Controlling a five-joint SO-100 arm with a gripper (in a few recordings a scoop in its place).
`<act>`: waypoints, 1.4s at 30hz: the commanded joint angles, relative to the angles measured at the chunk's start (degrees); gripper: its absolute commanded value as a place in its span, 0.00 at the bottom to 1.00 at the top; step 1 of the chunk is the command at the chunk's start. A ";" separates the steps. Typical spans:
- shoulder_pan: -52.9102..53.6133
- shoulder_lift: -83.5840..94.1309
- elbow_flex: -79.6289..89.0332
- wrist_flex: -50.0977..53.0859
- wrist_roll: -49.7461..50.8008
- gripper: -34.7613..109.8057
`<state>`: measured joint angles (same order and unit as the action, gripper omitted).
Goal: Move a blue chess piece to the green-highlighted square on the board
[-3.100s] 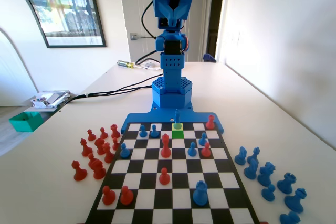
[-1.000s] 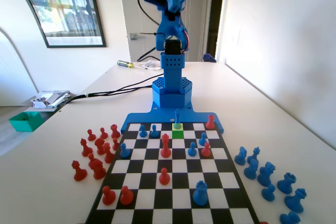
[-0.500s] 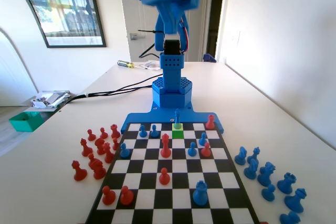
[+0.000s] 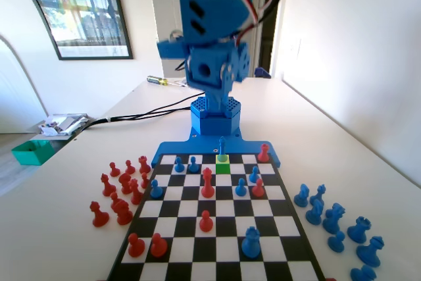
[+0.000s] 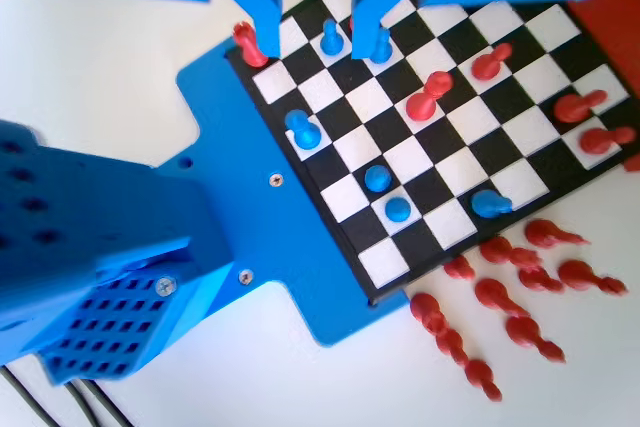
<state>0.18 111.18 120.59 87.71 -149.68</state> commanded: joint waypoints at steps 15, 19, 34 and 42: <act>-2.37 -2.81 15.03 -20.21 -1.93 0.33; -3.16 -2.90 18.81 -24.79 -1.85 0.34; -7.47 -3.69 29.00 -37.18 0.53 0.33; -8.09 -3.78 31.11 -40.08 0.53 0.32</act>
<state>-6.50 106.70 151.17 48.08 -148.10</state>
